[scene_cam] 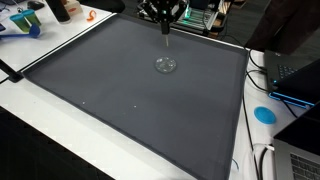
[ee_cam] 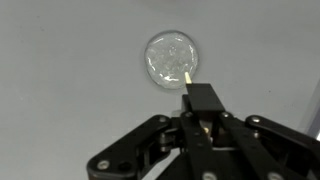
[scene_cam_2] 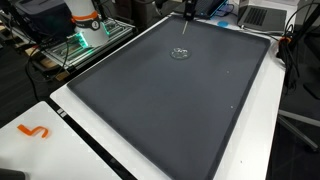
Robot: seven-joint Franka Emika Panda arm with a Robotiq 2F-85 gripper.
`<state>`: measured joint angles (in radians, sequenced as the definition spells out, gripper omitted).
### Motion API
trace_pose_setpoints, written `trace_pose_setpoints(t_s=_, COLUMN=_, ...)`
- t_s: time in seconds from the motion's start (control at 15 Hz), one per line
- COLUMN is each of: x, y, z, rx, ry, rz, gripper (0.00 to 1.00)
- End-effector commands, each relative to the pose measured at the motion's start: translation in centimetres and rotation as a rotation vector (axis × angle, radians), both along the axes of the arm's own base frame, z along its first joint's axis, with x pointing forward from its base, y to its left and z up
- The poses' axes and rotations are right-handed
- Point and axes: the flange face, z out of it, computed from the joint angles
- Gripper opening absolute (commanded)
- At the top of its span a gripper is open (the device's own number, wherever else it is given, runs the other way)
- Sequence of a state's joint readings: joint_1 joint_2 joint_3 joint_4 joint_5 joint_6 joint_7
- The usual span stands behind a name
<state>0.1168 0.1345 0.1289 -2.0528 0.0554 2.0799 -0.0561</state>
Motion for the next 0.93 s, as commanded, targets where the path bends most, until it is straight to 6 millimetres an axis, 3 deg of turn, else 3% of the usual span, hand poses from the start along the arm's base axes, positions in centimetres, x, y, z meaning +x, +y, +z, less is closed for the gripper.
trace_pose_setpoints(t_s=0.0, x=0.0, y=0.1, z=-2.2, rx=0.026, ry=0.016, rz=0.0, gripper=0.03)
trace_pose_setpoints(t_s=0.87, x=-0.8, y=-0.3, z=-8.1, rx=0.044, ry=0.048, rz=0.005, gripper=0.03)
